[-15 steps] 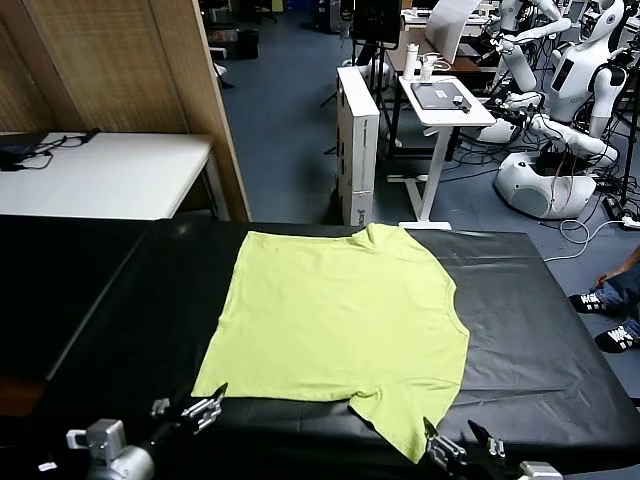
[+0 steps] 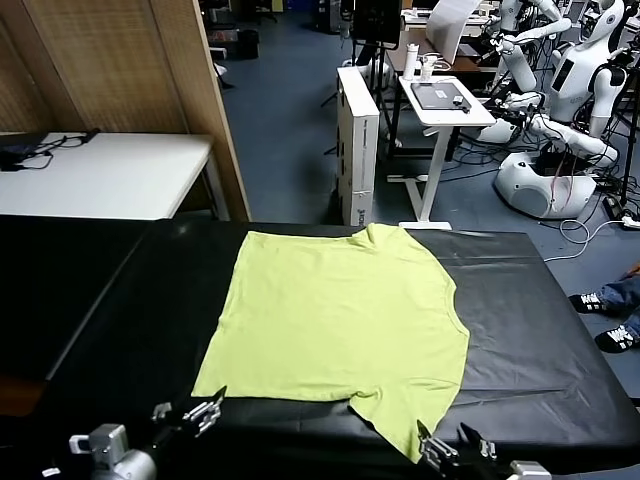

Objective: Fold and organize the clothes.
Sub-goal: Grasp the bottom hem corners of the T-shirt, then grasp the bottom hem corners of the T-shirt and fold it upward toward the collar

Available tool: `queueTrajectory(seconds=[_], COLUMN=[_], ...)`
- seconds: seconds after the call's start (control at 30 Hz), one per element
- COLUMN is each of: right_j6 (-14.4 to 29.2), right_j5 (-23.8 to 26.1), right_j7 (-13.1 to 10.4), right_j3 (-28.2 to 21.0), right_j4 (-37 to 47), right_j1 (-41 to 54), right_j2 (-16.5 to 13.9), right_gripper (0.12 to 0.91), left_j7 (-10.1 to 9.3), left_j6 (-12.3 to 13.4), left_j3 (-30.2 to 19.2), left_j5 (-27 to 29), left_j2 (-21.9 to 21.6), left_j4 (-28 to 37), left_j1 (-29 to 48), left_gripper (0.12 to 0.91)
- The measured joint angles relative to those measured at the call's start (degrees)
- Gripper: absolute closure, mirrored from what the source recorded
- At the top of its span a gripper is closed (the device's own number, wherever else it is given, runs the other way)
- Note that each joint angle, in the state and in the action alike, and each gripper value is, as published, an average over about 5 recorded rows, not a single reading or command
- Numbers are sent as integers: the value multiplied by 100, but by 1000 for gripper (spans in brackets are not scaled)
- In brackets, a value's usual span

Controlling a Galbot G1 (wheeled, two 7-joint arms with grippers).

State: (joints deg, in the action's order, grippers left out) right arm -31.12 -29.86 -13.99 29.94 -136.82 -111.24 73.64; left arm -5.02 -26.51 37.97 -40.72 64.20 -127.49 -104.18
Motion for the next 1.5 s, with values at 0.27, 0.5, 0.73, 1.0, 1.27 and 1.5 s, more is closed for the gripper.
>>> queueTrajectory(seconds=[0.27, 0.5, 0.73, 1.0, 1.27, 1.5], right_j6=[12, 11, -72, -362, -295, 242], right_j5=[10, 7, -20, 33, 20, -150], right_j7=[8, 9, -121, -360, -432, -145], right_j3=[-55, -36, 73, 211, 250, 485], right_j4=[86, 67, -149, -572, -848, -757], right_j1=[-12, -53, -234, -597, -689, -294], right_j2=[8, 19, -5, -38, -70, -290], right_gripper=[340, 607, 884, 885, 885, 885], left_j7=[-3, 9, 21, 8, 2, -19], left_j6=[2, 2, 21, 41, 162, 279], left_j3=[2, 3, 8, 140, 422, 448], left_j5=[8, 15, 24, 8, -34, -265], left_j2=[12, 7, 10, -4, -1, 151], left_j4=[34, 57, 45, -211, -614, -834], left_j1=[-54, -51, -74, -287, -773, -849], left_gripper=[590, 821, 866, 883, 883, 883])
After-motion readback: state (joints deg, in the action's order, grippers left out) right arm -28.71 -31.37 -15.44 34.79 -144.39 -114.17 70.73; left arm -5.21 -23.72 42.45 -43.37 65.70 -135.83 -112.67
